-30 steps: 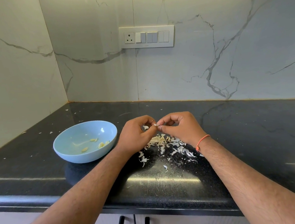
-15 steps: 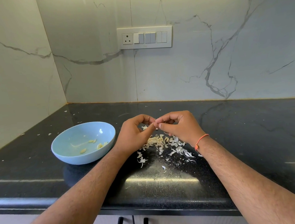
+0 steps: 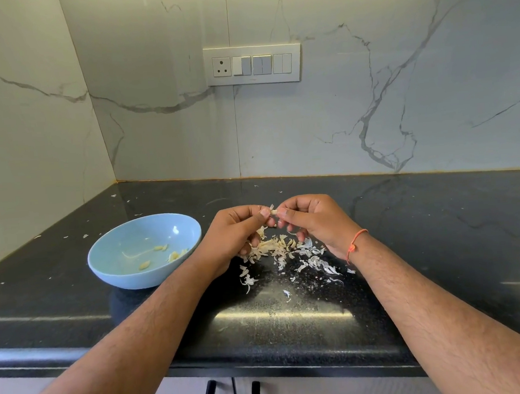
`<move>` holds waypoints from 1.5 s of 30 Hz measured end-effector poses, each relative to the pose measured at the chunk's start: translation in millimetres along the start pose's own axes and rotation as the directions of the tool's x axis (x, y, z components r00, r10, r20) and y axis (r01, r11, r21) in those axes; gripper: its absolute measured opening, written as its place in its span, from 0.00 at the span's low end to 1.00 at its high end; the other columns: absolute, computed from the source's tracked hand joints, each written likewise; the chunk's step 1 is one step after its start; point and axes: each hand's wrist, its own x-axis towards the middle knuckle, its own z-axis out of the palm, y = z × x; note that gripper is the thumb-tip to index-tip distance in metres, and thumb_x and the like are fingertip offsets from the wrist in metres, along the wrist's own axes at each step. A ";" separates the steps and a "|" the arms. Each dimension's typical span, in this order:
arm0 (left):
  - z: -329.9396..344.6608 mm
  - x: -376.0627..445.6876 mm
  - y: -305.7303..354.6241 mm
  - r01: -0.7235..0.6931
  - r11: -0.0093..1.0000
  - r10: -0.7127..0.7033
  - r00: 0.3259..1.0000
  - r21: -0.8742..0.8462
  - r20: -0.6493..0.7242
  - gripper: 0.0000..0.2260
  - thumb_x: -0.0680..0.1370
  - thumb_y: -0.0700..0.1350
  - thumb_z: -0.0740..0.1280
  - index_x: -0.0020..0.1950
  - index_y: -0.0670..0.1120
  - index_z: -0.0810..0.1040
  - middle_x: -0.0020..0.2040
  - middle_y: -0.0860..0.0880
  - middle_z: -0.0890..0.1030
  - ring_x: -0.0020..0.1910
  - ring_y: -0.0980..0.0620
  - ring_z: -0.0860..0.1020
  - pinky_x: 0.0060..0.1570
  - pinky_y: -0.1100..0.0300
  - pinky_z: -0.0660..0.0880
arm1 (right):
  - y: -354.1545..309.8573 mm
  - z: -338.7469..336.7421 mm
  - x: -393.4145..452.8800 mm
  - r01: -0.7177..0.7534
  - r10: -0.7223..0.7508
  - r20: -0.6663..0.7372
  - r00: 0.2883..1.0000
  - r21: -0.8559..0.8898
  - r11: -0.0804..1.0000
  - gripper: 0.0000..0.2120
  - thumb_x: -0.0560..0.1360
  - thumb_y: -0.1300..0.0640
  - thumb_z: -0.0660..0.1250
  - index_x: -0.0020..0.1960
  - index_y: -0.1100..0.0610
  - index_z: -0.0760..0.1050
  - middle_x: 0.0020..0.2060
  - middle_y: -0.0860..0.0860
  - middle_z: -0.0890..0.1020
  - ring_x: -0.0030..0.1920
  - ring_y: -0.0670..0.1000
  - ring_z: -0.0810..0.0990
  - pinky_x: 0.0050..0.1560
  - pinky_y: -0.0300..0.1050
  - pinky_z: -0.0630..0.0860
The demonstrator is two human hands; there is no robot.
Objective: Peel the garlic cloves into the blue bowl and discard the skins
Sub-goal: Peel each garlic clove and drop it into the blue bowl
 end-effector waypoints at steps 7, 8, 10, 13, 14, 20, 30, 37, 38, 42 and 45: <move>1.2 2.5 -4.1 -0.028 0.998 0.031 0.998 0.056 -0.056 0.08 0.84 0.45 0.69 0.49 0.43 0.84 0.38 0.51 0.84 0.25 0.55 0.73 0.22 0.64 0.65 | -0.3 1.8 1.5 0.011 -0.014 -0.031 0.999 -0.104 0.994 0.06 0.81 0.59 0.71 0.47 0.59 0.83 0.36 0.51 0.84 0.36 0.47 0.78 0.29 0.39 0.73; 1.6 3.3 -6.1 -0.054 0.991 0.063 0.995 0.122 -0.079 0.08 0.84 0.45 0.70 0.48 0.44 0.85 0.39 0.48 0.85 0.25 0.53 0.74 0.22 0.63 0.67 | 0.5 2.4 1.6 0.039 -0.052 -0.051 0.997 -0.220 0.975 0.06 0.81 0.58 0.70 0.46 0.57 0.83 0.35 0.49 0.83 0.35 0.46 0.78 0.31 0.38 0.74; 3.3 3.2 -9.1 -0.102 0.960 0.137 0.984 0.261 -0.116 0.08 0.83 0.46 0.71 0.47 0.45 0.85 0.34 0.49 0.85 0.24 0.53 0.75 0.24 0.62 0.71 | 2.6 4.3 1.6 0.112 -0.151 -0.053 0.987 -0.441 0.890 0.08 0.82 0.55 0.69 0.44 0.53 0.81 0.33 0.46 0.81 0.33 0.42 0.76 0.35 0.37 0.74; 3.7 2.6 -11.4 -0.169 0.899 0.246 0.958 0.404 -0.148 0.10 0.83 0.47 0.71 0.43 0.48 0.84 0.27 0.50 0.81 0.23 0.54 0.76 0.30 0.63 0.74 | 1.3 7.9 1.2 0.189 -0.237 0.001 0.972 -0.605 0.773 0.08 0.83 0.54 0.66 0.45 0.51 0.78 0.32 0.44 0.76 0.32 0.41 0.73 0.34 0.33 0.67; 3.0 2.6 -11.9 -0.189 0.885 0.274 0.950 0.426 -0.149 0.10 0.83 0.47 0.71 0.42 0.48 0.83 0.27 0.50 0.81 0.23 0.55 0.77 0.30 0.63 0.75 | 1.0 8.7 1.5 0.197 -0.244 0.009 0.970 -0.619 0.760 0.08 0.84 0.55 0.65 0.46 0.52 0.77 0.32 0.44 0.75 0.33 0.41 0.72 0.34 0.33 0.65; 1.3 5.1 -12.2 -0.161 0.904 0.240 0.958 0.397 -0.158 0.09 0.85 0.49 0.68 0.46 0.48 0.81 0.29 0.50 0.80 0.24 0.54 0.76 0.29 0.62 0.74 | 1.9 9.8 3.4 0.200 -0.266 -0.034 0.963 -0.567 0.799 0.07 0.82 0.55 0.69 0.46 0.53 0.80 0.31 0.44 0.78 0.31 0.41 0.74 0.34 0.31 0.68; 4.0 7.8 -11.2 -0.100 0.926 0.152 0.981 0.363 -0.117 0.11 0.87 0.49 0.60 0.47 0.49 0.76 0.29 0.48 0.80 0.22 0.57 0.72 0.27 0.64 0.71 | 2.7 7.2 2.5 0.175 -0.229 -0.066 0.971 -0.459 0.871 0.02 0.79 0.56 0.74 0.49 0.51 0.86 0.38 0.46 0.87 0.37 0.48 0.84 0.44 0.45 0.84; 4.8 11.9 -13.2 -0.078 0.941 0.132 0.980 0.329 -0.146 0.11 0.88 0.49 0.58 0.48 0.50 0.74 0.32 0.49 0.77 0.25 0.58 0.72 0.29 0.62 0.71 | -1.4 3.9 0.7 0.187 -0.240 -0.026 0.970 -0.545 0.817 0.09 0.74 0.62 0.76 0.46 0.47 0.88 0.39 0.42 0.87 0.38 0.43 0.84 0.43 0.36 0.80; 4.8 12.0 -13.7 -0.083 0.937 0.141 0.979 0.338 -0.150 0.11 0.88 0.49 0.58 0.48 0.51 0.74 0.33 0.49 0.77 0.26 0.59 0.72 0.31 0.62 0.72 | -2.2 3.3 0.0 0.199 -0.251 -0.015 0.968 -0.566 0.800 0.12 0.73 0.64 0.74 0.44 0.47 0.88 0.39 0.40 0.87 0.38 0.43 0.83 0.44 0.35 0.79; 3.3 14.1 -17.5 -0.132 0.912 0.193 0.973 0.389 -0.123 0.10 0.87 0.50 0.59 0.49 0.53 0.75 0.36 0.52 0.76 0.35 0.54 0.74 0.40 0.53 0.74 | -6.2 4.6 -2.4 0.158 -0.237 -0.056 0.970 -0.597 0.786 0.14 0.75 0.63 0.69 0.37 0.47 0.85 0.32 0.41 0.85 0.30 0.42 0.79 0.35 0.36 0.77; 3.7 14.3 -18.8 -0.166 0.884 0.234 0.967 0.438 -0.104 0.08 0.87 0.49 0.60 0.50 0.52 0.75 0.35 0.54 0.75 0.33 0.59 0.71 0.36 0.63 0.70 | -6.5 7.5 -3.5 0.176 -0.244 -0.046 0.969 -0.567 0.805 0.07 0.77 0.54 0.73 0.42 0.47 0.87 0.36 0.41 0.86 0.37 0.43 0.83 0.42 0.37 0.80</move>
